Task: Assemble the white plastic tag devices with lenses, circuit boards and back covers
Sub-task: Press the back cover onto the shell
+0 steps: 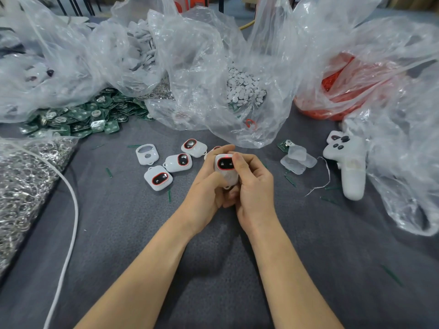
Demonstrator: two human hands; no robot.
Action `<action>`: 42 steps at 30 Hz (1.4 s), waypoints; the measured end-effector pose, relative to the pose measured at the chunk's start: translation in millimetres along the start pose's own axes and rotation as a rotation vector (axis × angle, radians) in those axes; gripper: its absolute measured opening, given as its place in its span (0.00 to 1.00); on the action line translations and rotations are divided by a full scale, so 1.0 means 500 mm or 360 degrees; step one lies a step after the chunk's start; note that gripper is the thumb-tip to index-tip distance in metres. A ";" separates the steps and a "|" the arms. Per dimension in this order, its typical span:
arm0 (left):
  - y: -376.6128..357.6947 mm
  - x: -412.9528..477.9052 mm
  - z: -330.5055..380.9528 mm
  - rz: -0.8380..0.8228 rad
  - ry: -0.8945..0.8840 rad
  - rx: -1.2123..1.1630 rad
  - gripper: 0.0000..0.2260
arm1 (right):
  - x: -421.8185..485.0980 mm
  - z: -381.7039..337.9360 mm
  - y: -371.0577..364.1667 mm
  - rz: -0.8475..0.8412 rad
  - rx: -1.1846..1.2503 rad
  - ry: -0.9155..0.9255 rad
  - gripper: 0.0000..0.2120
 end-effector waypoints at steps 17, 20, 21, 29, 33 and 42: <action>0.015 0.003 0.004 0.0179 -0.0002 -0.0057 0.18 | -0.010 -0.002 -0.010 -0.0180 -0.0132 0.0114 0.07; 0.024 0.004 0.003 0.0237 -0.0072 -0.0058 0.18 | -0.015 -0.004 -0.017 -0.0273 -0.0208 0.0171 0.07; 0.026 0.003 0.003 0.0246 -0.0092 -0.0040 0.16 | -0.016 -0.004 -0.018 -0.0289 -0.0212 0.0187 0.07; 0.034 0.003 0.010 0.0279 -0.0084 0.0079 0.12 | -0.020 -0.003 -0.015 -0.0317 -0.0313 0.0354 0.08; 0.028 0.000 0.011 0.0346 -0.0070 0.0148 0.11 | -0.016 0.001 -0.015 -0.0302 -0.0392 0.0364 0.08; 0.025 -0.004 0.000 0.0467 -0.0175 0.0294 0.11 | -0.006 0.000 -0.011 -0.0183 -0.0302 0.0282 0.07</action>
Point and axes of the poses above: each hand's wrist, its own x-axis towards the middle knuckle, its own y-axis out of the back of the hand, z = x × y, the point moved 3 cm from there along x, towards the middle knuckle, and after that the axes turned 6 degrees about -z, right-handed, at the moved point
